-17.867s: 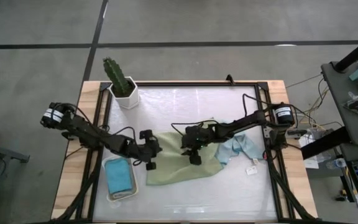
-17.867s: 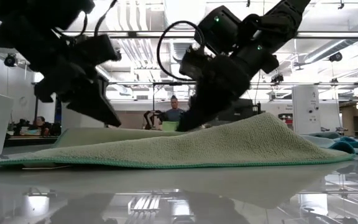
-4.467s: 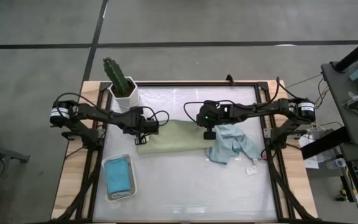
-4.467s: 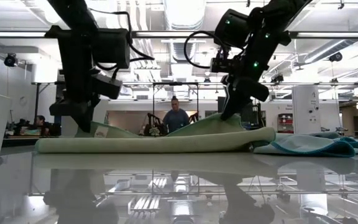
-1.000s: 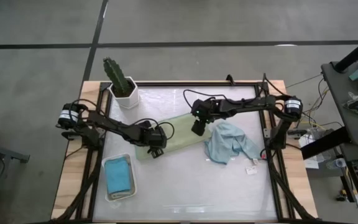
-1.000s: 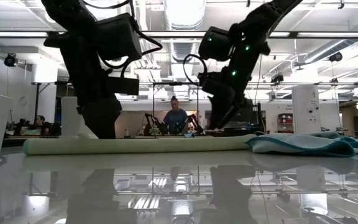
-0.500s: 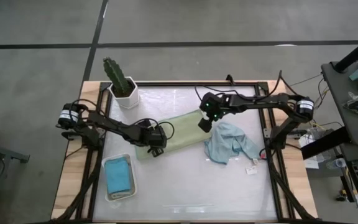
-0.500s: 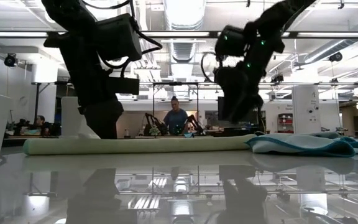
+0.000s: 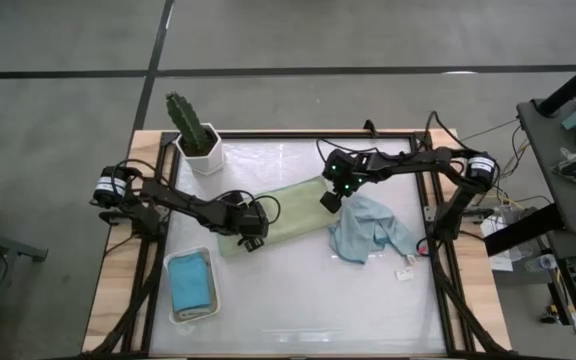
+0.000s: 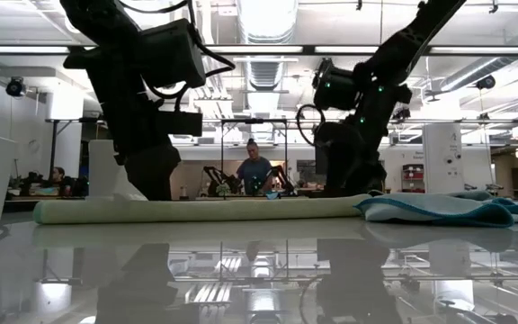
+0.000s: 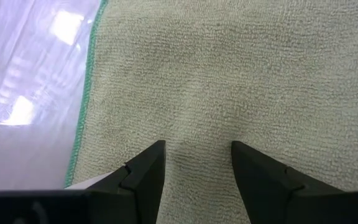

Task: Fold microfiber towels
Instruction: Fold the green microfiber towel

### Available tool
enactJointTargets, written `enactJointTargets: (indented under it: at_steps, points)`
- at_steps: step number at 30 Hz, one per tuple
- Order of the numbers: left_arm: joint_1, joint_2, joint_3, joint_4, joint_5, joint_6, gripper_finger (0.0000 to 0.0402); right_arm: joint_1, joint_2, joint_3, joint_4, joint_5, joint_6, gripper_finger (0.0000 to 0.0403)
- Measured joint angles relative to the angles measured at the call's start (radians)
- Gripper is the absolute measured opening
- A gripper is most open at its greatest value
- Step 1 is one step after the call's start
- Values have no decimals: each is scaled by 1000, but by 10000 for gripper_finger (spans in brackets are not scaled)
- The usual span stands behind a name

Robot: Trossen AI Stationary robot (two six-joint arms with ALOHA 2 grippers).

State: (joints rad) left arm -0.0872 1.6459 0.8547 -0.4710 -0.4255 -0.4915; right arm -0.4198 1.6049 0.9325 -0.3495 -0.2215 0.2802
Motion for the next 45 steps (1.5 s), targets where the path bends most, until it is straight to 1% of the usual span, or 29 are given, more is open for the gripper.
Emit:
enactJointTargets:
  at_steps: [5, 10, 12, 17, 20, 27, 35, 40, 43, 45]
  points:
    - [0, 0, 0, 3, 0, 0, 169, 0, 53, 0, 60, -68, -7, 304]
    - [0, 0, 0, 13, 0, 0, 169, 0, 97, 1, 161, -263, -7, 301]
    - [0, 0, 0, 17, 0, 0, 169, 0, 100, 0, 181, -290, 3, 299]
    - [0, 0, 0, 18, 0, 0, 169, -13, 89, -2, 176, -283, 18, 283]
    - [0, 0, 0, 19, 0, 1, 169, -16, 85, -3, 180, -276, 23, 255]
    - [0, 0, 0, 21, -3, 1, 169, -18, 84, -3, 185, -267, 51, 149]
    - [-4, -12, 8, 4, 0, 17, 169, -19, 62, -2, 171, -196, 45, 22]
    - [-21, -79, 14, 4, 1, 73, 169, -19, 28, -2, 125, -187, 41, 14]
    - [-36, -136, 10, 0, -5, 83, 169, -19, -11, -2, 52, -108, 19, 13]
    - [-49, -170, 6, -1, -32, 83, 169, -20, -41, 13, -25, -25, 2, 13]
